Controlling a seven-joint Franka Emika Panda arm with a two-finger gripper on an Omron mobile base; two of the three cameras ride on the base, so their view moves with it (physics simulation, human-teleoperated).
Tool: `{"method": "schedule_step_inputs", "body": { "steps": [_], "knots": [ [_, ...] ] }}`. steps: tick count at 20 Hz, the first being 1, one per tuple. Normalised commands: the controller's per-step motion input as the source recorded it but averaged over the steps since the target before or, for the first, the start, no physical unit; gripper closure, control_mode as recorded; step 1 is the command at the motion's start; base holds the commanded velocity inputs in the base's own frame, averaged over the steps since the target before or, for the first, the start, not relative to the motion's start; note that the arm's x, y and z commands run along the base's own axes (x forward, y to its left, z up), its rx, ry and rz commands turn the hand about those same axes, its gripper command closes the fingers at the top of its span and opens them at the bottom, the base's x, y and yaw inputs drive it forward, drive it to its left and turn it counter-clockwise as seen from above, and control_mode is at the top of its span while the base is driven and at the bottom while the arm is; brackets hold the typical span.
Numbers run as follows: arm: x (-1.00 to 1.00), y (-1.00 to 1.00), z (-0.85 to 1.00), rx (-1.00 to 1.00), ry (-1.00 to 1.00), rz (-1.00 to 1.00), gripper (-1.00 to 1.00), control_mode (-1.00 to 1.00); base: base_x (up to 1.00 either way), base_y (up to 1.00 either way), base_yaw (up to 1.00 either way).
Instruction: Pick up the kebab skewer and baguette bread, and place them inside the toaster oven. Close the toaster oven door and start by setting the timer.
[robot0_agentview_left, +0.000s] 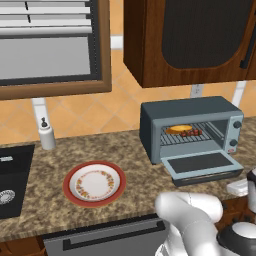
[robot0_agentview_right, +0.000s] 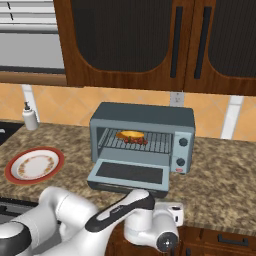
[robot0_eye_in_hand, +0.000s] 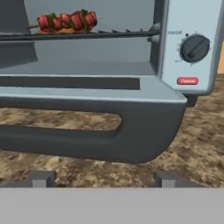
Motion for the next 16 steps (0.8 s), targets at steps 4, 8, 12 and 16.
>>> {"method": "schedule_step_inputs", "body": {
  "steps": [4, 8, 12, 16],
  "knots": [
    [0.22, 0.13, 0.36, 0.04, -0.04, -0.06, -1.00, -1.00, 0.00, 0.00, 0.00],
    [0.26, 0.01, 0.33, 0.08, -0.05, -0.04, -1.00, -1.00, 0.00, 0.00, 0.00],
    [0.22, 0.03, 0.34, 0.05, -0.08, -0.01, -1.00, -1.00, 0.00, 0.00, 0.00],
    [0.19, 0.09, 0.26, 0.02, -0.16, 0.00, -1.00, -1.00, 0.00, 0.00, 0.00]
  ]
}}
